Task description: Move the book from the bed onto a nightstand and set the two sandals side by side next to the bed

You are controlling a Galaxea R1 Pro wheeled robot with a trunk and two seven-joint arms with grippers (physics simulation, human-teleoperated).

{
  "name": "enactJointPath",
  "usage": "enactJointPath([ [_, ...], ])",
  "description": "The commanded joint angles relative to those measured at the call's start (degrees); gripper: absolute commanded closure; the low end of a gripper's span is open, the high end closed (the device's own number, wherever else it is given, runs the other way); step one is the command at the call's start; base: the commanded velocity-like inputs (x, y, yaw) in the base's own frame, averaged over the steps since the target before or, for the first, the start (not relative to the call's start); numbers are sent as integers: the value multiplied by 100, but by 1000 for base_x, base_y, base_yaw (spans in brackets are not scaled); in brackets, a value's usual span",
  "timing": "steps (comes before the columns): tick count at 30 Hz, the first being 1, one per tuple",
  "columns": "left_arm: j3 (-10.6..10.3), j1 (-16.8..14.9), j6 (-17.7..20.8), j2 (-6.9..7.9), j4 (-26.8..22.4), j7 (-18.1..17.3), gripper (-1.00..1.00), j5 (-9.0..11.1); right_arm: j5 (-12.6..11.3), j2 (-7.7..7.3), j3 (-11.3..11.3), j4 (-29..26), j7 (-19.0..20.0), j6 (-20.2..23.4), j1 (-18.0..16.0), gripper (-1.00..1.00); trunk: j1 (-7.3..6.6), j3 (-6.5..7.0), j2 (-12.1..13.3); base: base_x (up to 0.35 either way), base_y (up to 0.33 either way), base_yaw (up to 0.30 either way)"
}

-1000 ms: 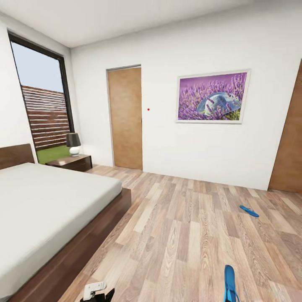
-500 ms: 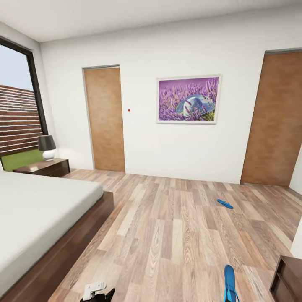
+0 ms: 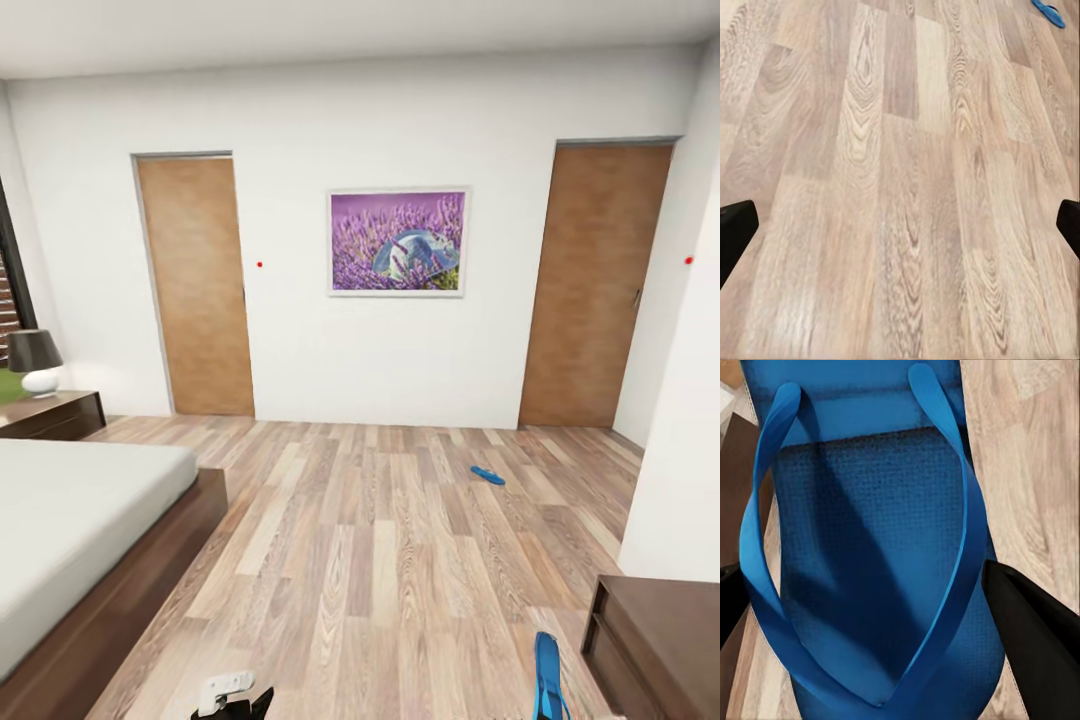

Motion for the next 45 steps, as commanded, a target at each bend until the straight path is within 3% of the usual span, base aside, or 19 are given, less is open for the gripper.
enactJointPath([
  [1,14,-3,-6,1,4,-36,-100,25,16,2,-52,6,29,18,-7,100,-1,-4,-3,0,0,-287],
  [10,14,-3,-6,1,3,-36,-100,25,16,2,-50,6,29,17,-7,100,-1,19,-3,0,0,-255],
  [19,14,-3,-6,1,3,-36,-100,25,16,2,-49,6,35,18,-7,100,-1,21,-3,0,0,-47],
  [45,14,-3,-6,1,5,-36,-100,34,20,2,-49,14,39,17,-7,100,-1,-208,-3,0,0,0],
])
